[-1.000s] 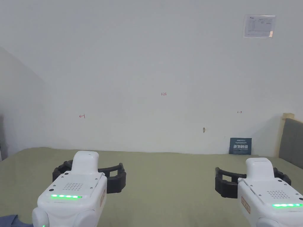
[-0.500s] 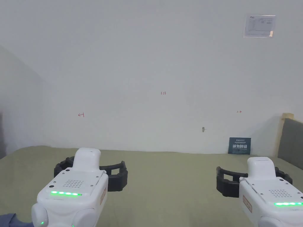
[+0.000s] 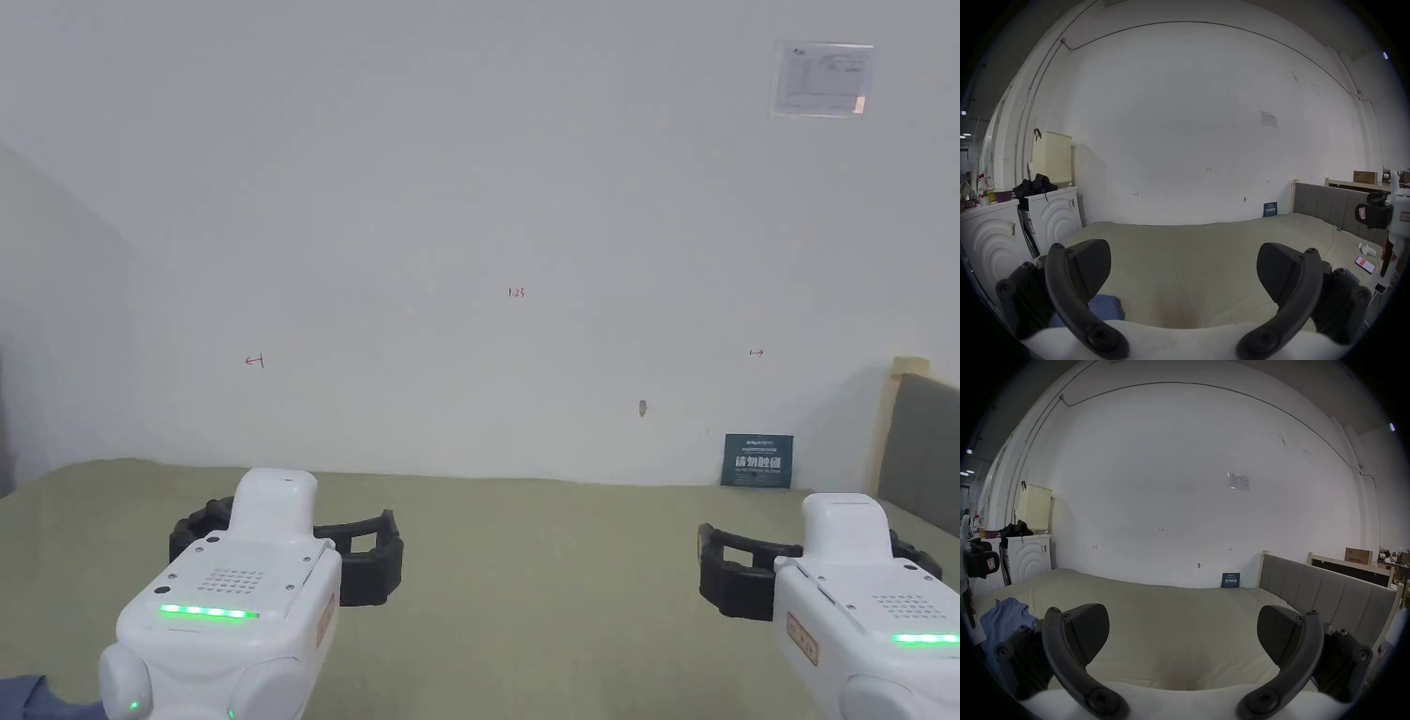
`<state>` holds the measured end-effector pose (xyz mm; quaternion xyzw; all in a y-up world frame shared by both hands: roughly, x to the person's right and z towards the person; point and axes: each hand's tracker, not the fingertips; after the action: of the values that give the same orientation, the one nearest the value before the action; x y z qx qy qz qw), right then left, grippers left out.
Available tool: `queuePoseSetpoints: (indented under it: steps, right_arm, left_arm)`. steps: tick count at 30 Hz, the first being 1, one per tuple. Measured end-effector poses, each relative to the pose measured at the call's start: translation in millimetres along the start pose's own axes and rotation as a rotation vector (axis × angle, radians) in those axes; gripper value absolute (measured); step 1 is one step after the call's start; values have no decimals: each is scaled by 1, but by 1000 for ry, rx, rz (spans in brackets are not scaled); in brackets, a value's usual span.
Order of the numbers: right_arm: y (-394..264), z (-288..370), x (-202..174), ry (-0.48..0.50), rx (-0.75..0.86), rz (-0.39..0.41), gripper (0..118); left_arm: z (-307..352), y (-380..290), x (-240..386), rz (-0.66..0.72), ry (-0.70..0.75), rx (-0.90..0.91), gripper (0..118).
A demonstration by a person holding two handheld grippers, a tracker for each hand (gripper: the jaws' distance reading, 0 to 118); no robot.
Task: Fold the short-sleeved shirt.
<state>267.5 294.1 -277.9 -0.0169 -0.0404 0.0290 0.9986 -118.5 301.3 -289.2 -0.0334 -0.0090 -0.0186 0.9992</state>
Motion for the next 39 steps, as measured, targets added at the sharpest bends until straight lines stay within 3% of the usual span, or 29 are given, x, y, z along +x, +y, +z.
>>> queuePoseSetpoints:
  steps: [9,29,39]
  right_arm:
    - [0,-1,-2,-18,15,26,118]
    - [-4,-6,-2,13,-18,-22,118]
    - [-2,-2,-5,4,6,6,118]
  left_arm:
    - [-1,-2,-3,26,-5,10,118]
    - [-4,-10,-6,32,17,-19,118]
    - [-3,-7,-5,19,7,-8,118]
